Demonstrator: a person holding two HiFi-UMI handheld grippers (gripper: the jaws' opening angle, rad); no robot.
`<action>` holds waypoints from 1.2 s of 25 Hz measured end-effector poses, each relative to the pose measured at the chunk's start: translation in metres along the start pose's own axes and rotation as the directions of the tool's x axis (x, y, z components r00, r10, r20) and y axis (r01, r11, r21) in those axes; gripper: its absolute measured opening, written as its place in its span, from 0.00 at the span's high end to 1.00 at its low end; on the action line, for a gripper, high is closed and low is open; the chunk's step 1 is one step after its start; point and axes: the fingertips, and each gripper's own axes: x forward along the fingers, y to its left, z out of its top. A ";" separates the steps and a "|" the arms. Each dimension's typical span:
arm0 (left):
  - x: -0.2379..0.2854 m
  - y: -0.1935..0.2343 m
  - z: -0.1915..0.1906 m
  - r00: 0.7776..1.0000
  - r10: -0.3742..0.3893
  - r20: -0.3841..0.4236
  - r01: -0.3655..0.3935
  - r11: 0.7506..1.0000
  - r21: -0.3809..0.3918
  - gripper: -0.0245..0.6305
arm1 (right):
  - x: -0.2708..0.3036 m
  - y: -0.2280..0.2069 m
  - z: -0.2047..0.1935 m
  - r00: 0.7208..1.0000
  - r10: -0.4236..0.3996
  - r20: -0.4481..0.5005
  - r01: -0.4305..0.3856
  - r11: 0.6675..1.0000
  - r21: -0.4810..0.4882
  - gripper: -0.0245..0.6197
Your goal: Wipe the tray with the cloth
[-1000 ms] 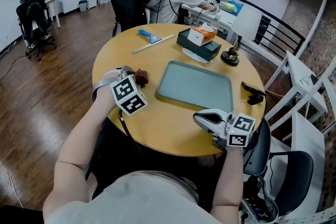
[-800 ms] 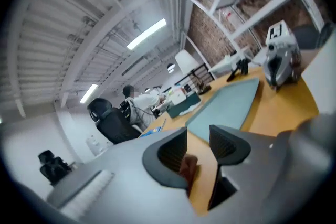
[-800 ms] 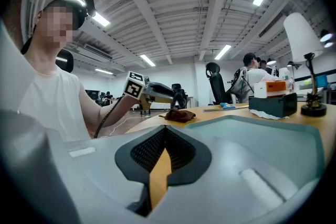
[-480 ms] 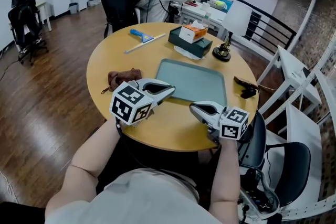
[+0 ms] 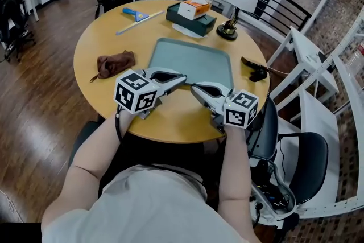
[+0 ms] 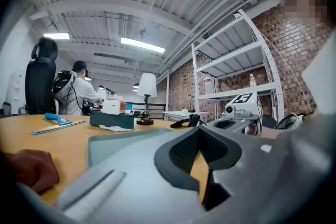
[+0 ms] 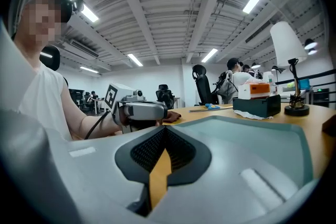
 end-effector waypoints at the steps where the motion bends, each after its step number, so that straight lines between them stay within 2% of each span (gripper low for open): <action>1: 0.000 0.003 -0.001 1.000 0.006 -0.002 -0.006 1.000 0.002 0.96 | 0.002 -0.002 0.000 1.000 -0.004 0.000 0.004 1.000 0.003 0.96; 5: 0.002 0.005 -0.006 1.000 0.012 -0.013 -0.012 1.000 0.006 0.96 | 0.002 -0.004 -0.003 1.000 -0.010 -0.003 0.010 1.000 0.008 0.96; 16: 0.009 0.010 -0.025 0.994 0.022 -0.112 -0.026 0.999 -0.028 0.96 | 0.003 -0.003 -0.003 1.000 -0.013 -0.004 0.013 1.000 0.010 0.96; 30: 0.010 0.010 -0.026 0.993 0.019 -0.119 -0.023 0.999 -0.029 0.96 | 0.003 -0.003 -0.004 1.000 -0.013 -0.005 0.013 1.000 0.008 0.96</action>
